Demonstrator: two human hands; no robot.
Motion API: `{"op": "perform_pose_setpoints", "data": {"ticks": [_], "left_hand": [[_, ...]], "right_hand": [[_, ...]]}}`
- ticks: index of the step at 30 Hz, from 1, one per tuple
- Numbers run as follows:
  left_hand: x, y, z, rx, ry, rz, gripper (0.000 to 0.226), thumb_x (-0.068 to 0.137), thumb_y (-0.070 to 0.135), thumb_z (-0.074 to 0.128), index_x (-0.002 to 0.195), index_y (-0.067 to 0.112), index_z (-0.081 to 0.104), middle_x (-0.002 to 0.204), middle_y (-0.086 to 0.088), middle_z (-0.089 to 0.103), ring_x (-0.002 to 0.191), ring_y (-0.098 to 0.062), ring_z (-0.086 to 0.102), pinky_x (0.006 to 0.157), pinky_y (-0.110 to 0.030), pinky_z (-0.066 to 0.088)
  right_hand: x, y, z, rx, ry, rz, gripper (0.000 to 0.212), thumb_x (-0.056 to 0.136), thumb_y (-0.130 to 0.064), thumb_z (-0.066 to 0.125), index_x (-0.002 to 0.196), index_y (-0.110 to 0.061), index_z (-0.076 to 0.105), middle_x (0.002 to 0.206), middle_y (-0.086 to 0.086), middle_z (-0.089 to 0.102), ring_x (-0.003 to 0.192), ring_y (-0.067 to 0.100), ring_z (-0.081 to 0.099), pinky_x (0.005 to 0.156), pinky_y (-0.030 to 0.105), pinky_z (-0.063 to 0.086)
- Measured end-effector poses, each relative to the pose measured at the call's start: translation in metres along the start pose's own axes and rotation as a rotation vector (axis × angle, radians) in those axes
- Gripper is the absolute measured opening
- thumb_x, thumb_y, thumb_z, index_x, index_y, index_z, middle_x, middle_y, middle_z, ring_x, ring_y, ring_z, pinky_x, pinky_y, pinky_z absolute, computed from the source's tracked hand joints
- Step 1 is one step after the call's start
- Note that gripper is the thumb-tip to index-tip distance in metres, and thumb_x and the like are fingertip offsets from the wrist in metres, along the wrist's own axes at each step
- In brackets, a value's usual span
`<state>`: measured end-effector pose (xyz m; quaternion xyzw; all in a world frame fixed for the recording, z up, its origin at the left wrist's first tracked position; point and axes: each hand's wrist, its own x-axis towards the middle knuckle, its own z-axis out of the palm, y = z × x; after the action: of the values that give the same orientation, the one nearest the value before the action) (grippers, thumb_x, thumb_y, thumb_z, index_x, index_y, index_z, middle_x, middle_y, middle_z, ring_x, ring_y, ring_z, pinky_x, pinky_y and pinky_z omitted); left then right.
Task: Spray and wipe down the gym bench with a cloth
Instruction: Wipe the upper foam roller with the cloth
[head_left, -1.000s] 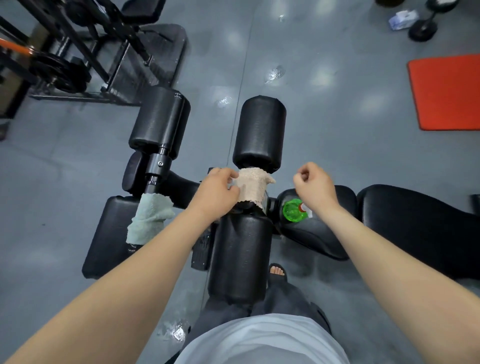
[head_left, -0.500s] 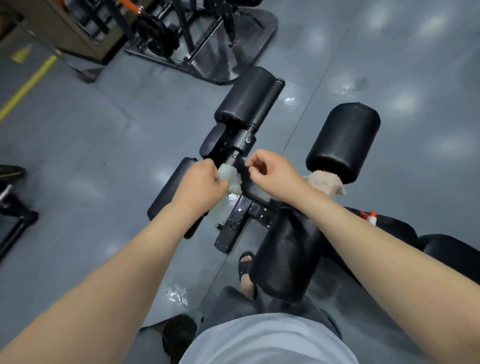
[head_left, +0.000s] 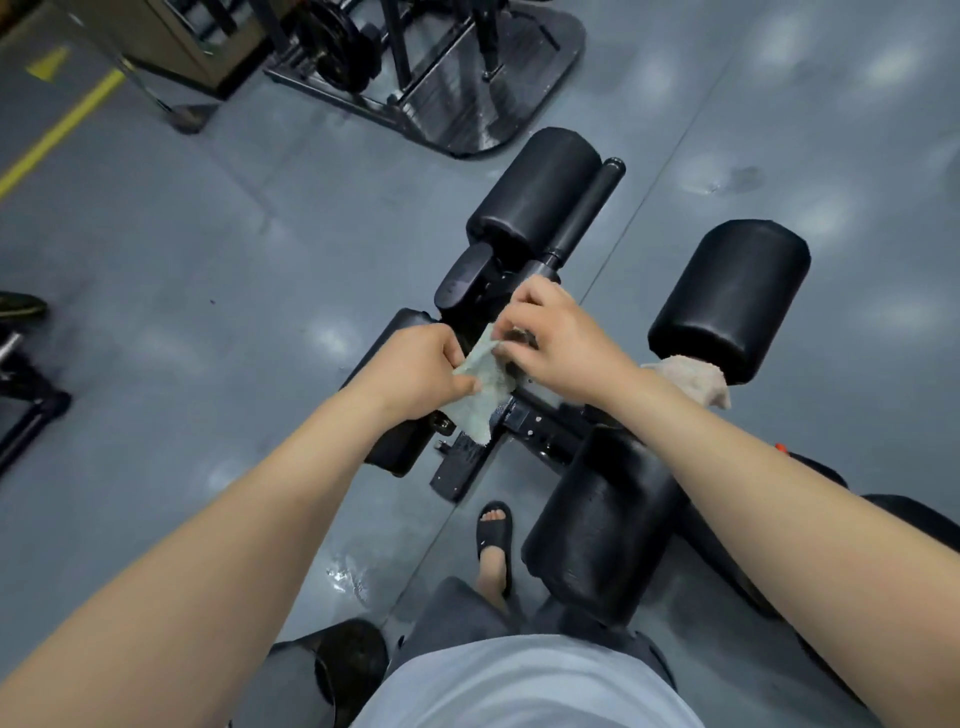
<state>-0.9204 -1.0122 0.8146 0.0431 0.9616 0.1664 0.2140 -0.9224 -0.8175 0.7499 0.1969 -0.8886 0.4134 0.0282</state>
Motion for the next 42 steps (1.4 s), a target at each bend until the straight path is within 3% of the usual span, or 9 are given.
{"op": "perform_pose_setpoints", "data": {"ticks": [3,8,12,18,21,27,31,35,42], "left_hand": [[0.01,-0.001,-0.013,-0.099,-0.016,0.049,0.01,0.084,0.021,0.072,0.083,0.022,0.062,0.076,0.009,0.062,0.069,-0.011,0.056,0.064,-0.024,0.046],[0.033,0.0,-0.04,-0.398,0.046,0.041,0.004,0.087,0.013,0.068,0.088,0.015,0.065,0.072,0.003,0.063,0.057,-0.008,0.056,0.058,-0.023,0.049],[0.051,0.011,-0.051,-0.949,0.031,-0.043,0.012,0.091,0.002,0.067,0.085,0.009,0.059,0.078,-0.011,0.067,0.07,-0.022,0.069,0.064,-0.033,0.059],[0.073,0.019,-0.07,-1.265,-0.187,-0.07,0.024,0.098,0.01,0.046,0.095,0.0,0.067,0.092,-0.018,0.076,0.085,-0.028,0.075,0.081,-0.035,0.061],[0.093,0.017,-0.071,-1.171,-0.183,-0.039,0.037,0.097,0.016,0.04,0.102,0.003,0.073,0.101,-0.012,0.078,0.1,-0.024,0.073,0.093,-0.033,0.058],[0.16,0.012,-0.042,-0.764,0.072,-0.067,0.023,0.092,0.027,0.049,0.097,0.019,0.07,0.094,0.006,0.073,0.09,-0.015,0.066,0.092,-0.04,0.056],[0.197,0.006,-0.011,-0.579,0.229,-0.069,0.013,0.096,0.024,0.047,0.103,0.016,0.054,0.11,0.0,0.055,0.11,-0.027,0.055,0.091,-0.033,0.042],[0.21,0.004,0.016,-0.473,0.196,-0.038,0.044,0.101,0.049,0.047,0.13,0.015,0.045,0.131,-0.005,0.044,0.121,-0.031,0.047,0.095,-0.039,0.038],[0.223,0.006,0.028,-0.462,0.227,-0.256,0.049,0.105,0.054,0.029,0.129,0.015,0.046,0.133,-0.007,0.055,0.117,-0.034,0.056,0.082,-0.041,0.037]], "right_hand": [[0.007,-0.009,-0.013,0.105,-0.026,0.069,0.006,0.089,-0.016,0.064,0.088,-0.02,0.06,0.103,-0.006,0.06,0.103,0.016,0.052,0.092,0.027,0.043],[0.022,-0.028,-0.025,0.342,0.083,0.33,0.004,0.095,-0.019,0.056,0.092,-0.02,0.053,0.075,-0.008,0.064,0.066,0.001,0.054,0.062,0.015,0.041],[0.039,-0.035,-0.028,0.372,0.146,0.331,0.005,0.094,-0.024,0.063,0.095,-0.023,0.058,0.081,-0.014,0.062,0.073,0.001,0.053,0.07,0.017,0.041],[0.059,-0.031,-0.027,0.341,0.181,0.357,0.02,0.089,-0.027,0.074,0.099,-0.024,0.057,0.087,-0.017,0.06,0.076,-0.001,0.054,0.071,0.016,0.045],[0.072,-0.02,-0.032,0.24,0.212,0.418,0.015,0.089,-0.022,0.071,0.099,-0.024,0.06,0.087,-0.012,0.065,0.081,0.009,0.061,0.075,0.029,0.052],[0.105,0.004,-0.057,0.156,0.26,0.515,0.015,0.094,-0.016,0.06,0.102,-0.027,0.068,0.09,-0.019,0.065,0.075,-0.008,0.056,0.064,0.007,0.041],[0.137,0.032,-0.075,0.047,0.315,0.611,0.022,0.096,-0.016,0.051,0.104,-0.03,0.066,0.094,-0.018,0.062,0.085,-0.001,0.057,0.073,0.014,0.046],[0.168,0.062,-0.087,-0.045,0.336,0.694,0.02,0.097,-0.023,0.052,0.111,-0.023,0.066,0.101,-0.009,0.064,0.095,0.015,0.061,0.08,0.03,0.052],[0.208,0.1,-0.101,-0.328,0.183,0.693,0.026,0.1,-0.02,0.054,0.125,-0.017,0.06,0.111,-0.002,0.058,0.095,0.016,0.049,0.07,0.02,0.032]]}}
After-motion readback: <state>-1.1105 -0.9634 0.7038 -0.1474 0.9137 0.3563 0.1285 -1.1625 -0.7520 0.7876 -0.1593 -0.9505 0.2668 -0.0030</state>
